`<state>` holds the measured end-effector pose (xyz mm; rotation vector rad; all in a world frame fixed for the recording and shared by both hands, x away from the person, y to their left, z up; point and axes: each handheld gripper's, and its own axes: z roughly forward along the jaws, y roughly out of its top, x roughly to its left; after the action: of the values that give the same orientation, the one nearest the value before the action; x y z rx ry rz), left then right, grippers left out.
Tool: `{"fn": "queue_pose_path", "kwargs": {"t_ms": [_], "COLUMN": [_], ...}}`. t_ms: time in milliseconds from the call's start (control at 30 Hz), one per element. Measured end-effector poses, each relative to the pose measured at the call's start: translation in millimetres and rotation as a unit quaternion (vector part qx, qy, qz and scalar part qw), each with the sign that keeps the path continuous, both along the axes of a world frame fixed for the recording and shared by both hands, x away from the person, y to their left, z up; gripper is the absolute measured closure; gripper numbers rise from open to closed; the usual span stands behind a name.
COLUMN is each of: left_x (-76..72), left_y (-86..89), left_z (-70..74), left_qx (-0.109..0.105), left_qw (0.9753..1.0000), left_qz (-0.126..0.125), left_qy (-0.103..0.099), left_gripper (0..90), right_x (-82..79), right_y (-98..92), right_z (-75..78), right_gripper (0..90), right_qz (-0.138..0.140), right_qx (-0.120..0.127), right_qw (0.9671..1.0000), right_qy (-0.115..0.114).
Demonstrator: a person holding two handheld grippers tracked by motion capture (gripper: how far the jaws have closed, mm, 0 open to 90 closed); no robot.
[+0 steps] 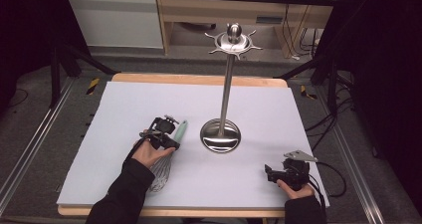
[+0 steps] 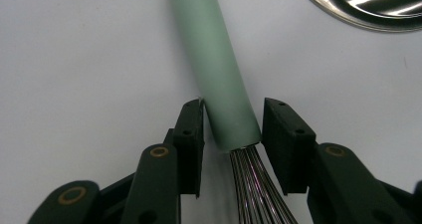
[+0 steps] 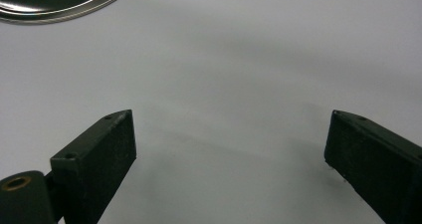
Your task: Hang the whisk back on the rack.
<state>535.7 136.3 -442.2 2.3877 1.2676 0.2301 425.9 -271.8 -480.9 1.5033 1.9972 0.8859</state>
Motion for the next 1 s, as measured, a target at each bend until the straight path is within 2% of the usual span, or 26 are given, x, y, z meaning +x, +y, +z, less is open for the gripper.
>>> {"fn": "queue_pose_path", "kwargs": {"t_ms": [367,533,1000], "left_x": [3.7,6.1,7.6], "left_y": [-1.7,-1.7,-0.4], "left_z": [-5.4,-7.9,-7.1], "left_qx": [0.0,-0.009,-0.015], "left_qw": [0.9999,0.9996,0.9988], "left_qz": [0.006,0.013,0.032], "left_qy": [0.012,0.024,0.034], "left_gripper": [61.9,62.6,65.3], "right_x": [0.1,0.2,0.0], "right_y": [-0.5,-0.3,0.0], "right_z": [0.4,0.4,0.5], "right_gripper": [6.6,6.6,6.6], "right_qz": [0.001,0.0,0.0], "right_qx": [0.0,0.001,0.0], "right_qw": [1.0,1.0,1.0], "right_qy": [-0.001,0.0,0.001]}}
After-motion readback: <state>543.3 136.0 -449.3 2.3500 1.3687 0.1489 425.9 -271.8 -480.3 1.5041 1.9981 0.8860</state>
